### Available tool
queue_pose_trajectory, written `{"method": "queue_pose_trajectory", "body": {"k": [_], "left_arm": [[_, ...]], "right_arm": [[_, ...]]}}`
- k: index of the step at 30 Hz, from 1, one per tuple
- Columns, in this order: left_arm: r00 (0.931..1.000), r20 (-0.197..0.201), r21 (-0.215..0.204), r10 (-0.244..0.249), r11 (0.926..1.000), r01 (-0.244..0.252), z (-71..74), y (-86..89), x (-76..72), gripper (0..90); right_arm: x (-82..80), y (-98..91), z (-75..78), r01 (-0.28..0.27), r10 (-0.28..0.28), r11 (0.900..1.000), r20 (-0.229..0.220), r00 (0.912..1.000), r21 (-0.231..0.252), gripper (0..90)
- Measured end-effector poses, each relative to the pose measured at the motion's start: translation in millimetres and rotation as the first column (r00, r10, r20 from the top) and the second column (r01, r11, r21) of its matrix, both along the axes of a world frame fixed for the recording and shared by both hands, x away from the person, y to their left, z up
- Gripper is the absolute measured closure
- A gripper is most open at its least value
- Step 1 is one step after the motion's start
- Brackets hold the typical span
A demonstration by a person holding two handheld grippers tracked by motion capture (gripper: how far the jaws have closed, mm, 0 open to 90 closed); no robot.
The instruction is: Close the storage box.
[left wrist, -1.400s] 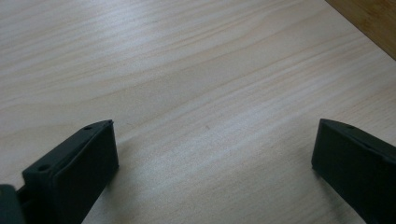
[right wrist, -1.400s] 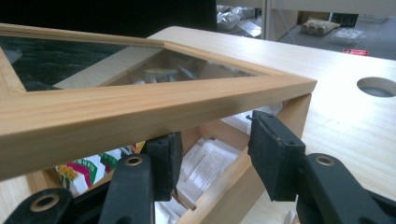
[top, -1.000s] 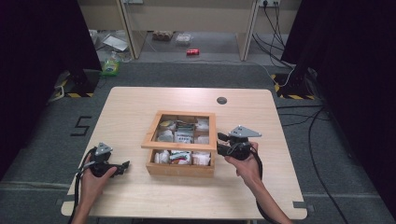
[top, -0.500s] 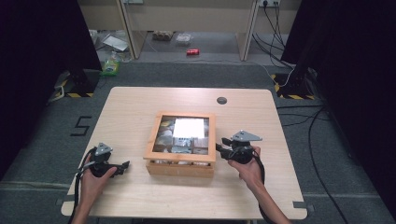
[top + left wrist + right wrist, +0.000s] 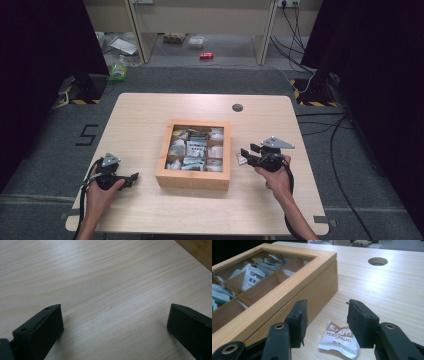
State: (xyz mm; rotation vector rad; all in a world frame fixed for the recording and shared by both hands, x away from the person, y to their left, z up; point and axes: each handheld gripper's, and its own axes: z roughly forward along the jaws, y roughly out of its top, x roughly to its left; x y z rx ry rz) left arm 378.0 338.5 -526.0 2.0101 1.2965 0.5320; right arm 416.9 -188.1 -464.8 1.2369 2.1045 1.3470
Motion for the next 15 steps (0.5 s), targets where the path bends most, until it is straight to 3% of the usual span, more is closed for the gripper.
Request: {"method": "queue_pose_trajectory", "body": {"k": [15], "left_arm": [[1.0000,0.000,-0.001,0.000,1.0000,0.000,0.0,0.1,0.1,0.0]], "right_arm": [[-0.5,-23.2,-1.3,0.080,-0.079,0.9966,-0.032,0.9964,0.023,42.3]]}}
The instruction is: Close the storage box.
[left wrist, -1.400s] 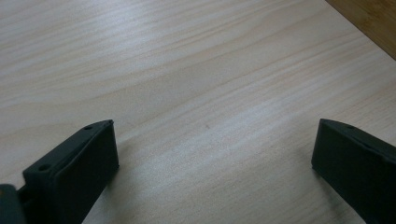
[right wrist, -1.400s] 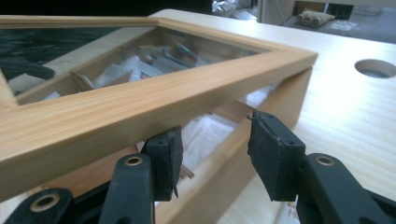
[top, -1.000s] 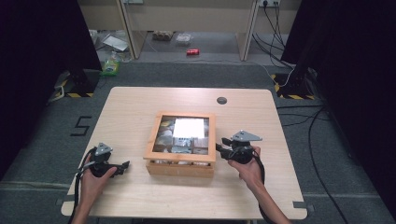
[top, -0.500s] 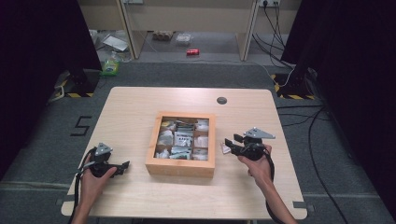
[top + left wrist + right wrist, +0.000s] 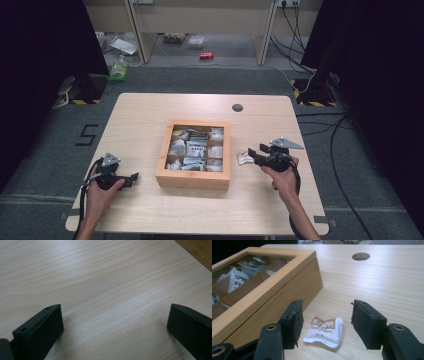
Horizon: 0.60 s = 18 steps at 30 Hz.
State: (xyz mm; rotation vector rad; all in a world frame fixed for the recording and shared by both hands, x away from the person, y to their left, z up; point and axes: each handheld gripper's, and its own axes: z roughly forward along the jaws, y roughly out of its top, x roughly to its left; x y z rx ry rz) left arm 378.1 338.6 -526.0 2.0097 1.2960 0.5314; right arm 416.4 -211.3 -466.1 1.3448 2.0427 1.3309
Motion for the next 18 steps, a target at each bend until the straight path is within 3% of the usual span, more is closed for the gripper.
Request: {"method": "queue_pose_trajectory", "body": {"k": [8,18], "left_arm": [[1.0000,0.000,0.000,0.000,1.0000,0.000,0.0,0.0,0.0,0.0],[1.0000,0.000,0.000,0.000,1.0000,0.000,0.0,0.0,0.0,0.0]], "right_arm": [[-6.7,-15.6,-7.6,0.032,-0.032,0.9993,-0.025,0.9992,-0.022,40.3],[-20.1,-24.6,-13.8,0.041,-0.042,0.9990,-0.057,0.9975,-0.016,37.0]]}}
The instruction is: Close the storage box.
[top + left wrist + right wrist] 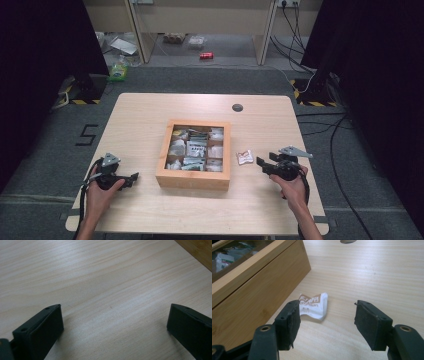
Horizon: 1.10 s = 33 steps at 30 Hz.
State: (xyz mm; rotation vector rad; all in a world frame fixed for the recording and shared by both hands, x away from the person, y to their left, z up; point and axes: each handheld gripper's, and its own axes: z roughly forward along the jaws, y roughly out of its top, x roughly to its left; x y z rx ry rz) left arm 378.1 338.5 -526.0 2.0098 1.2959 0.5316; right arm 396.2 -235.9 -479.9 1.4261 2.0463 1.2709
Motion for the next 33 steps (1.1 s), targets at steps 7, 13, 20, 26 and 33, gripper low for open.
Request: {"method": "queue_pose_trajectory", "body": {"k": [7,13,20,26,33], "left_arm": [[1.0000,0.000,0.000,0.000,1.0000,0.000,0.0,0.0,0.0,0.0],[1.0000,0.000,0.001,0.000,1.0000,0.000,0.1,0.0,-0.1,0.0],[1.0000,0.000,0.001,0.000,1.0000,0.000,0.1,0.0,-0.1,0.0],[1.0000,0.000,0.001,0.000,1.0000,0.000,0.1,0.0,-0.1,0.0],[1.0000,0.000,0.001,0.000,1.0000,0.000,0.1,-0.1,-0.1,0.0]], "right_arm": [[-9.4,1.5,-2.7,-0.015,0.015,0.9998,-0.022,0.9997,-0.009,34.0],[-19.5,5.7,-4.5,-0.043,0.042,0.9987,-0.028,0.9987,-0.028,31.2],[-27.8,11.4,-7.3,-0.070,0.067,0.9954,-0.043,0.9968,-0.066,29.4],[-33.4,14.9,-10.0,-0.090,0.086,0.9921,-0.053,0.9949,-0.087,28.4],[-40.5,17.9,-12.9,-0.109,0.102,0.9878,-0.067,0.9925,-0.112,27.8]]}}
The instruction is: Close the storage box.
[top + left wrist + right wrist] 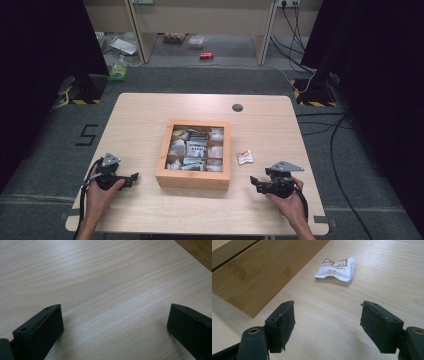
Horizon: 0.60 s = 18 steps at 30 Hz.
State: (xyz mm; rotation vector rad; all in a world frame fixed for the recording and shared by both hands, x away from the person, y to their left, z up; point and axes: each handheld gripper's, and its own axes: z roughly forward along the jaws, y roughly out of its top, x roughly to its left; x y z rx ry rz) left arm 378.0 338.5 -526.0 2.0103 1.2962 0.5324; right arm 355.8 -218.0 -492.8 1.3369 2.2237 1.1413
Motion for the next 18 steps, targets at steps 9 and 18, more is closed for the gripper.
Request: {"method": "queue_pose_trajectory", "body": {"k": [9,18], "left_arm": [[1.0000,0.001,0.000,0.001,1.0000,-0.001,0.0,0.0,-0.4,0.0],[1.0000,0.002,0.000,0.001,1.0000,-0.001,0.0,0.0,-0.6,0.0]], "right_arm": [[-8.4,0.4,-1.6,-0.015,0.015,0.9997,-0.004,0.9999,-0.018,27.2],[-9.0,2.0,0.0,-0.018,0.017,0.9994,-0.006,0.9998,-0.031,26.5]]}}
